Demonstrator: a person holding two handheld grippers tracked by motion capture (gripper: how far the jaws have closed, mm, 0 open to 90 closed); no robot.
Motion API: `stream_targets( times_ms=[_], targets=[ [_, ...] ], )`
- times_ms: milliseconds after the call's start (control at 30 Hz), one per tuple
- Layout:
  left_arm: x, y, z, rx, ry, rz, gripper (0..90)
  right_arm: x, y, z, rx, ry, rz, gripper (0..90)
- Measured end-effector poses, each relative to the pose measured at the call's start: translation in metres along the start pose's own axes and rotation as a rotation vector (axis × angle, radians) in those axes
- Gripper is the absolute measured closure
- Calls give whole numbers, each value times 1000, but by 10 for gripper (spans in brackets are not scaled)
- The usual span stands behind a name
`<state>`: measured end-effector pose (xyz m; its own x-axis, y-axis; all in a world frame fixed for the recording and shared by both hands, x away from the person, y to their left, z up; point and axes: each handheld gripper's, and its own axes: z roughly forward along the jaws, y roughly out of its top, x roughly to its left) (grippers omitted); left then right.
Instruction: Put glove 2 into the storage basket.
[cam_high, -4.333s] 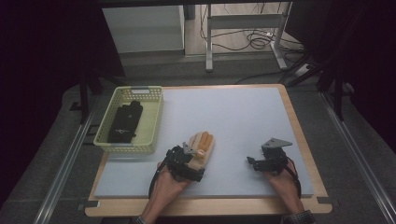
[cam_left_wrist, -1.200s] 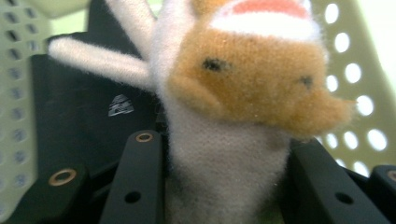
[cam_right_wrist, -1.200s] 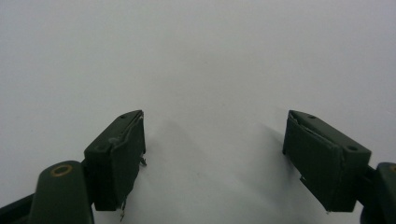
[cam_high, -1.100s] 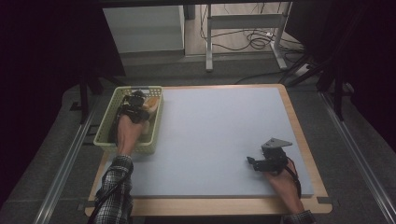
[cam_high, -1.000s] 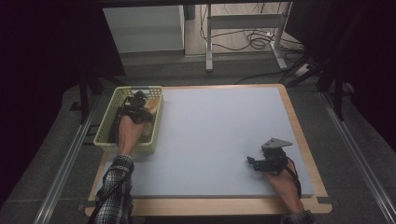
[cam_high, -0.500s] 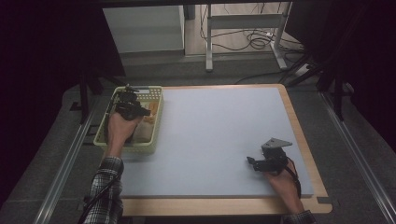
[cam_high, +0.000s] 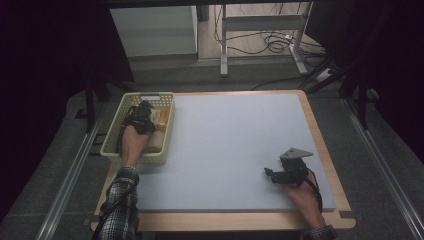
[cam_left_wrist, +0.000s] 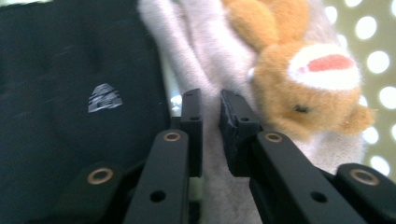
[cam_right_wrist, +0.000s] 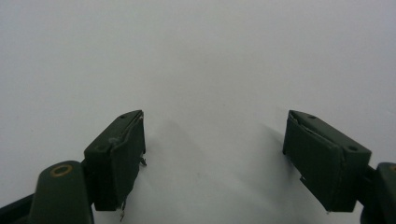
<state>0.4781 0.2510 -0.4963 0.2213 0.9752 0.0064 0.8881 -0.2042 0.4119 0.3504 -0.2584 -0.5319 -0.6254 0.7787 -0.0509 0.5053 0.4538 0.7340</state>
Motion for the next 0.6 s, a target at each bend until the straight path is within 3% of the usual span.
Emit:
stream_targets(
  times_ms=[100,167,400,600],
  targets=[
    [-6,2,2,-8,5,6,854,0,0,0,0,0,0,207],
    [-2,1,1,-10,-8,-6,849,0,0,0,0,0,0,207],
    [12,-4,-12,-84,8,-44,712,0,0,0,0,0,0,207],
    [22,-10,-23,-116,6,-49,636,0,0,0,0,0,0,207]
  ],
)
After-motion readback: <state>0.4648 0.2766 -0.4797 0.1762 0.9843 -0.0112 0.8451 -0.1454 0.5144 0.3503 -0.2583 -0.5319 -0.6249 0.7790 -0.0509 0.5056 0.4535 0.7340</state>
